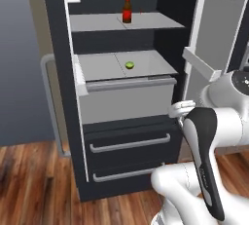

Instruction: Place the beer on the top shelf of the fridge to keep it out of children's reach, and place the kiwi and lime on lower shelves for easy access.

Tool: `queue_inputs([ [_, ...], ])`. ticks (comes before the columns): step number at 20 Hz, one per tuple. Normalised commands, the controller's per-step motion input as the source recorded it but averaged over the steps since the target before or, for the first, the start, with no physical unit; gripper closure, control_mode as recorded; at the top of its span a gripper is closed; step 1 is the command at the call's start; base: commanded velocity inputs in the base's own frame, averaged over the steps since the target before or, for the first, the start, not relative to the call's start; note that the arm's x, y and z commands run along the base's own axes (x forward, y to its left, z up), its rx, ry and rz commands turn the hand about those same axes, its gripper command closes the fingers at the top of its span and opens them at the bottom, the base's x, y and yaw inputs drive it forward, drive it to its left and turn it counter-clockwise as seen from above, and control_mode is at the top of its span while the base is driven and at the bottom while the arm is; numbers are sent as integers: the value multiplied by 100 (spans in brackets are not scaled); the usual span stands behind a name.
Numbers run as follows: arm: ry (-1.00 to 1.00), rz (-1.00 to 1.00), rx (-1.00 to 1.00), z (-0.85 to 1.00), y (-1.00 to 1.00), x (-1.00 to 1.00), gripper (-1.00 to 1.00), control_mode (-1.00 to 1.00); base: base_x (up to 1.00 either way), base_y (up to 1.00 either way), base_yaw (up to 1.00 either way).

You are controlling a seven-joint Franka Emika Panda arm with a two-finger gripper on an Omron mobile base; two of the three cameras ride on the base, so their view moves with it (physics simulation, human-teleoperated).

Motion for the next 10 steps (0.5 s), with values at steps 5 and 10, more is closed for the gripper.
queue_inputs([
  [5, 0, 0, 0, 0, 0, 0, 100, 100, 63, 17, -3],
  [10, 0, 0, 0, 0, 0, 0, 100, 100, 62, 23, -3],
])
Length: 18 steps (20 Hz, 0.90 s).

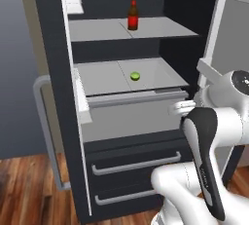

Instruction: Place the beer on the top shelf of the fridge to keep it out of children's reach, and place the kiwi and lime on lower shelves for easy access.

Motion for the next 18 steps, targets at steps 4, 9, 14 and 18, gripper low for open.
queue_inputs([
  [4, 0, 0, 0, 0, 0, 0, 100, 100, 59, 26, -3],
  [9, 0, 0, 0, 0, 0, 0, 100, 100, 50, 30, -2],
  [14, 0, 0, -2, 0, 20, 26, 100, -100, 17, 13, 0],
  [18, 0, 0, -2, 0, 34, 49, 100, -100, 0, 0, 0],
])
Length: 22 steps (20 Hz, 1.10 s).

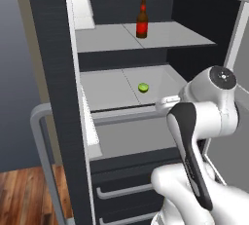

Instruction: Place the beer on the top shelf of the fridge to keep it out of children's reach, and place the kiwi and lime on lower shelves for easy access.

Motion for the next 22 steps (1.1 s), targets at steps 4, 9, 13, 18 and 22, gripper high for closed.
queue_inputs([
  [4, 0, 0, -1, 0, 30, 54, 100, -100, 0, 0, 0],
  [9, 0, 0, 0, 0, 11, 55, 100, -100, 0, 0, 0],
  [13, 0, 0, 0, -7, 4, 49, 100, -100, 0, 0, 0],
  [18, 0, 0, 0, -24, 8, 37, 100, -100, 0, 0, 0],
  [22, -1, 0, 0, -27, 12, 33, 100, -100, 0, 0, 0],
])
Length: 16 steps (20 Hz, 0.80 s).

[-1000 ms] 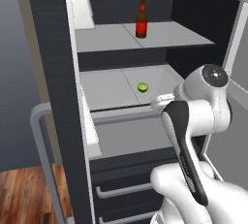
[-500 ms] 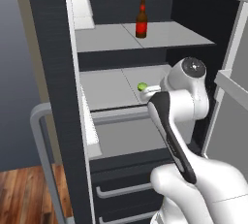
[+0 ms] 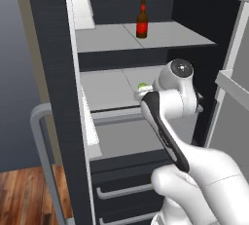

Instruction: Place the beer on the top shelf of the fridge to keep it out of children's reach, and place the kiwi and lime on lower shelves for easy access.

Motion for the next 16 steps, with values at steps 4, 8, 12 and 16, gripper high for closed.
queue_inputs([
  [4, -1, 0, 0, -23, 13, 38, 100, -100, 0, 0, 0],
  [8, 0, 0, 0, -16, 10, 42, 100, -100, 0, 0, 0],
  [12, 0, 0, 0, -16, 21, 53, 100, -100, 0, 0, 0],
  [16, 0, 0, 0, -17, 23, 52, 100, -100, 0, 0, 0],
])
